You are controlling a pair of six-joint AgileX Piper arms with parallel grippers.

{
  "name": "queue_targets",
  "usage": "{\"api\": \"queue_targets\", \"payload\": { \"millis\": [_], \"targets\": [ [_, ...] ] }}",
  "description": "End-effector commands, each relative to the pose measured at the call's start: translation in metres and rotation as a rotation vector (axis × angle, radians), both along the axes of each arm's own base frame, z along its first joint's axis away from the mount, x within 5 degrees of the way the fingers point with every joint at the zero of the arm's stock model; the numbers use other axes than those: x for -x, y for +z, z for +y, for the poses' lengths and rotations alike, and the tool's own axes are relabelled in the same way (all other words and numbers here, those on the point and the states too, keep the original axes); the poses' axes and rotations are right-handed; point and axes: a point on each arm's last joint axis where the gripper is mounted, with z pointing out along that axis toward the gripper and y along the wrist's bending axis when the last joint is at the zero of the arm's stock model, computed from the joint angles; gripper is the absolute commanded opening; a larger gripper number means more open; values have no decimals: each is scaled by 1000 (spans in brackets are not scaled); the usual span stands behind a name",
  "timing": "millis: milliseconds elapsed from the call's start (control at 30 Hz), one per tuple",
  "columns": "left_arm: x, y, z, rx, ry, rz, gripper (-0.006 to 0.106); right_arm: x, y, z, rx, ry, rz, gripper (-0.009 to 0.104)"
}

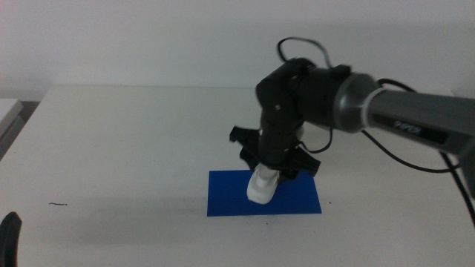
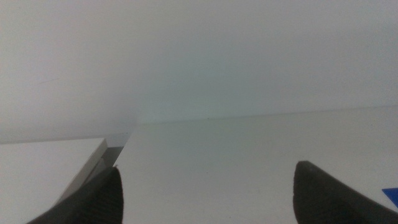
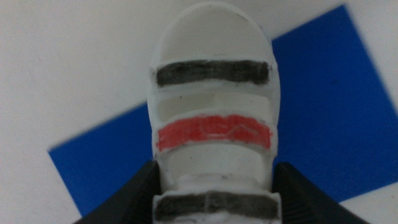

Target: Use one arm to grab the shoe from the table and place it on the mat.

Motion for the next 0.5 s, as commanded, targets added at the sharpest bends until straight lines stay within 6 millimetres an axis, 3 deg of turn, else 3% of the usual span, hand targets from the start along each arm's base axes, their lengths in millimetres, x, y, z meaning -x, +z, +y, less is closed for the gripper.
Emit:
{"api": "queue_targets", "payload": {
  "millis": [0,67,233,333,467],
  "targets": [
    [0,1,0,7,-1,-6,94,0,0,5,41,81,-4,20],
    [0,1,0,7,-1,-6,94,-1,-1,11,73,300,-54,17],
    [0,1,0,7,-1,-6,94,3,-2,16,303,1231,-94,7],
    [0,1,0,7,-1,-6,94,7,-3,13,425,1653,-67,6],
    [0,1,0,7,-1,-6,94,7,-5,12,477,1898,-76,6]
  ]
}}
